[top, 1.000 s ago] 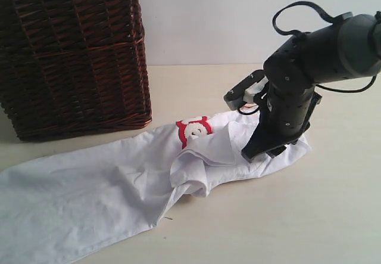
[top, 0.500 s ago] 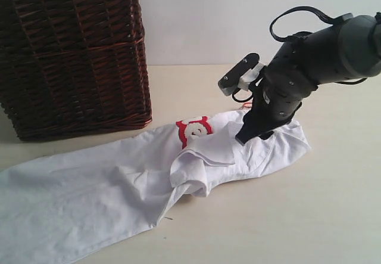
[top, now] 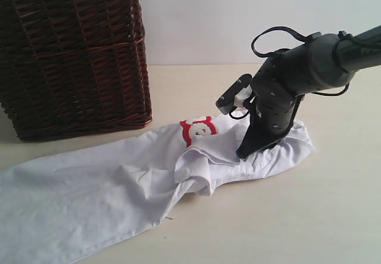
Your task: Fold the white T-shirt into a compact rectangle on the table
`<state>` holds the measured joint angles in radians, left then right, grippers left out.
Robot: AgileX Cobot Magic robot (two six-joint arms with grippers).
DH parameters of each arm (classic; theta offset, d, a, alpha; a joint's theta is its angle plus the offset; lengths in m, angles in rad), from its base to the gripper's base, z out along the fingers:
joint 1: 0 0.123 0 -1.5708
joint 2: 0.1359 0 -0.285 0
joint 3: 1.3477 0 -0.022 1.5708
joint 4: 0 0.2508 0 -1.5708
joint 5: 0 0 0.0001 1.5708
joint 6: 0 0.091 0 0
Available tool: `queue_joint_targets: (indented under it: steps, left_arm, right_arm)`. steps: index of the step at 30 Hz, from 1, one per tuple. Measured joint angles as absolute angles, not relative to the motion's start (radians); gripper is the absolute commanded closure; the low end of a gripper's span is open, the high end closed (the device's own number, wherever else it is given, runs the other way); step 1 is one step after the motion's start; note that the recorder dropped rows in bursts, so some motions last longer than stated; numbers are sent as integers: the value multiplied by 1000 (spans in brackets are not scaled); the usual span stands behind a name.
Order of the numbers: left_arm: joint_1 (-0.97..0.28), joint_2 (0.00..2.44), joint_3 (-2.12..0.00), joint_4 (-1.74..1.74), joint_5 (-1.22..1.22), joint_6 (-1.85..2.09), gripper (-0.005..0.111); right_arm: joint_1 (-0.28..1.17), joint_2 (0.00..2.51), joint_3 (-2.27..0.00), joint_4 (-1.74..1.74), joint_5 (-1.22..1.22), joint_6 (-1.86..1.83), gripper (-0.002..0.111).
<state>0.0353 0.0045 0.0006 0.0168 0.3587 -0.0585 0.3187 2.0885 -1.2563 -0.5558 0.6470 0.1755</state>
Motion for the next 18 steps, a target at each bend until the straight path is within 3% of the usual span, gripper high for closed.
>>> queue_joint_targets:
  steps: [18]
  left_arm:
    - [35, 4, 1, 17, 359, -59, 107]
  right_arm:
    - [319, 1944, -1190, -380, 973, 0, 108]
